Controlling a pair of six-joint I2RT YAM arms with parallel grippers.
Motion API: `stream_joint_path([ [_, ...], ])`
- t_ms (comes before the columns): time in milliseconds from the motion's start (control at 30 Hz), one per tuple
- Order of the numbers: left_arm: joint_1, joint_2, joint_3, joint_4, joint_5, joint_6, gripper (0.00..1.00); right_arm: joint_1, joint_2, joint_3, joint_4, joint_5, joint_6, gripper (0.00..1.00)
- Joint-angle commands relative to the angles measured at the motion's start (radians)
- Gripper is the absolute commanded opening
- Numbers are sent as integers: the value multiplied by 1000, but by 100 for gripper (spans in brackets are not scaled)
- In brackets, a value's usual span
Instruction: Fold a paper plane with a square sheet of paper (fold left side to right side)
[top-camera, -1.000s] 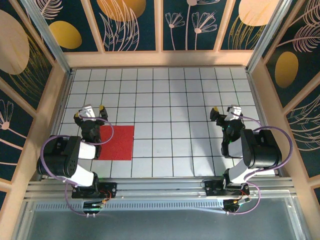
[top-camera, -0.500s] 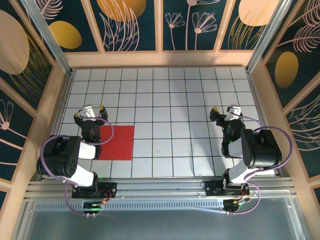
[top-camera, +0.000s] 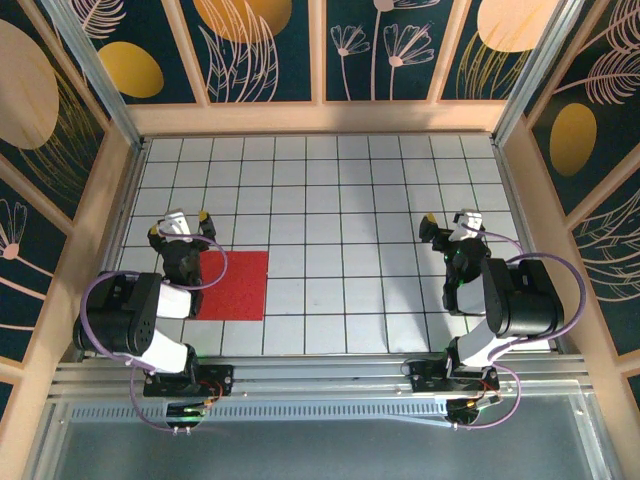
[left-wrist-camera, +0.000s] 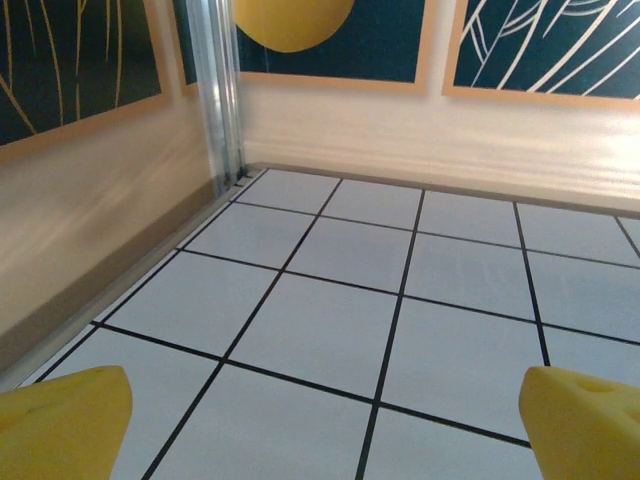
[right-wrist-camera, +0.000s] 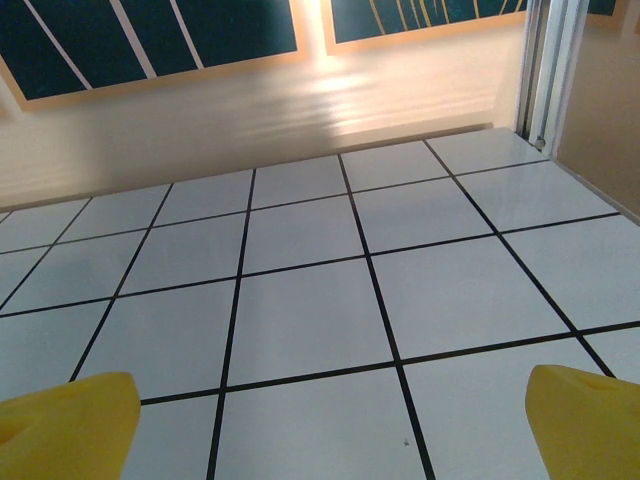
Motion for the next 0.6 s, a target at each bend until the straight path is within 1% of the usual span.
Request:
stream_joint_path([
  [0, 6, -125, 50, -153, 13, -14, 99, -10, -106, 15, -68, 36, 5, 99],
  [67, 6, -236, 81, -283, 16, -31, 99, -10, -218, 21, -183, 50, 20, 99],
  [133, 5, -333, 119, -429, 53, -69, 99, -10, -333, 44, -334, 55, 62, 99],
  [233, 6, -440, 230, -771, 76, -240, 99, -9, -473, 114, -617, 46, 189, 99],
  [267, 6, -463, 273, -892, 94, -309, 99, -9, -512, 141, -723, 30, 241, 99],
  [300, 6, -476, 304, -978, 121, -359, 99, -10, -544, 158, -791, 23, 284, 99],
  [333, 6, -490, 330, -1069, 159, -414, 99, -9, -578, 169, -853, -26, 329, 99],
  [400, 6, -511, 344, -1165, 271, -506, 99, -8, -642, 180, -950, -97, 425, 99],
  [467, 6, -528, 318, -1196, 410, -593, 98, -7, -699, 176, -1013, -174, 507, 99],
  [500, 6, -534, 297, -1200, 488, -639, 94, -6, -722, 178, -1058, -203, 549, 99],
  [567, 4, -533, 262, -1221, 600, -719, 91, -6, -754, 182, -1142, -262, 606, 99],
])
